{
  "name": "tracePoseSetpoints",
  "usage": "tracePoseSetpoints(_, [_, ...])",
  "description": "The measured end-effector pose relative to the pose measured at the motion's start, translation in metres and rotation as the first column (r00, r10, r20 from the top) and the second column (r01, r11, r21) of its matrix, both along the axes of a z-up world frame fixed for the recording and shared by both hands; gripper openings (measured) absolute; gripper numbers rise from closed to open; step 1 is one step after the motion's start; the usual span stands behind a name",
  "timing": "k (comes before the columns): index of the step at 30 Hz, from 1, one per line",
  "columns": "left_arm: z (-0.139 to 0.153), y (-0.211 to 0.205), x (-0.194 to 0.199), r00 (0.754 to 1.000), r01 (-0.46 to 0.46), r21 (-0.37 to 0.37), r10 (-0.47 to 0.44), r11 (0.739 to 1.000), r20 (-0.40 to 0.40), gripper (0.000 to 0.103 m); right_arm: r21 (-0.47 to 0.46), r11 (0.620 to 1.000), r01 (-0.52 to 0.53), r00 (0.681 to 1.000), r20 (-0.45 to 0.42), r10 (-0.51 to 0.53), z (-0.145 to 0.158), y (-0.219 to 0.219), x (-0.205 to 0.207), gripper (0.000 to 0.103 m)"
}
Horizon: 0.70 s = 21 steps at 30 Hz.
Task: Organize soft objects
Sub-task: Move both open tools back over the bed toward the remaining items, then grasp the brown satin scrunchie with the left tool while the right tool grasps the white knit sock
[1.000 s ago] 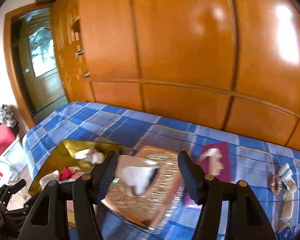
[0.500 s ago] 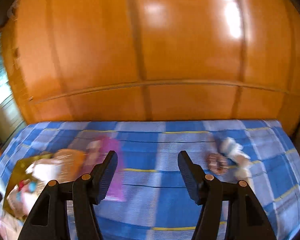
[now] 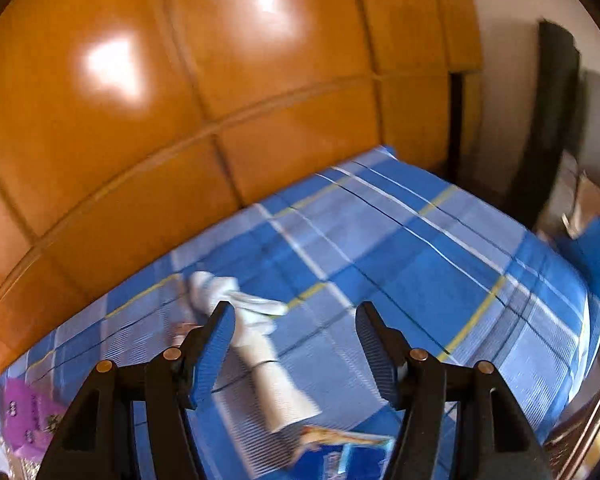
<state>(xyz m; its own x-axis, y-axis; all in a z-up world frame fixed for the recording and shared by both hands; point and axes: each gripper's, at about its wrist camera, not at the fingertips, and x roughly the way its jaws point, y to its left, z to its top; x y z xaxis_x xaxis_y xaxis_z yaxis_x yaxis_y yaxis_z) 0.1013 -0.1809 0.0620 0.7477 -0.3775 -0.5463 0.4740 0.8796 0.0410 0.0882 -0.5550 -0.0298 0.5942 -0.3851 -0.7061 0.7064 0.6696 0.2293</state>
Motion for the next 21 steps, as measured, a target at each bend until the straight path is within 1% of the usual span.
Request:
tracePoseSetpoints(2, [-0.005,-0.038,0.011,0.998,0.052,0.019,-0.051,0.998,-0.037,0.072,0.044,0.999,0.031,1.0,0.005,-0.031,-0.012,-0.012,-0.008,0.063])
tracePoseSetpoints(3, [-0.01,-0.06,0.017,0.994,0.089,0.026,-0.087,0.996,-0.061,0.072,0.092,0.995,0.047,0.999,0.01,-0.049,-0.019,-0.018,-0.011,0.063])
tracePoseSetpoints(4, [-0.016,-0.075,0.023,0.991,0.107,0.033,-0.103,0.994,-0.085,0.072,0.131,0.989,0.063,0.997,0.026,-0.066,-0.022,-0.024,-0.014,0.063])
tracePoseSetpoints(7, [-0.039,-0.123,0.044,0.977,0.151,0.054,-0.14,0.987,-0.16,0.072,0.17,0.982,0.084,0.994,0.05,-0.094,-0.025,-0.03,-0.021,0.063])
tracePoseSetpoints(9, [-0.054,-0.146,0.059,0.968,0.157,0.063,-0.141,0.986,-0.208,0.072,0.215,0.974,0.076,0.994,0.063,-0.091,-0.029,-0.033,-0.023,0.063])
tracePoseSetpoints(11, [-0.074,-0.168,0.08,0.952,0.158,0.058,-0.136,0.986,-0.274,0.072,0.234,0.97,0.073,0.994,0.059,-0.089,-0.03,-0.032,-0.023,0.063])
tracePoseSetpoints(14, [-0.1,-0.201,0.106,0.934,0.159,0.079,-0.124,0.984,-0.335,0.071,0.265,0.963,0.048,0.996,0.064,-0.067,-0.033,-0.032,-0.02,0.063])
tracePoseSetpoints(16, [-0.113,-0.222,0.12,0.929,0.166,0.098,-0.123,0.981,-0.348,0.071,0.277,0.96,0.039,0.996,0.061,-0.058,-0.034,-0.031,-0.018,0.063])
tracePoseSetpoints(21, [-0.141,-0.267,0.151,0.916,0.185,0.134,-0.121,0.973,-0.384,0.072,0.329,0.944,0.002,0.995,0.094,-0.034,-0.037,-0.033,-0.017,0.064])
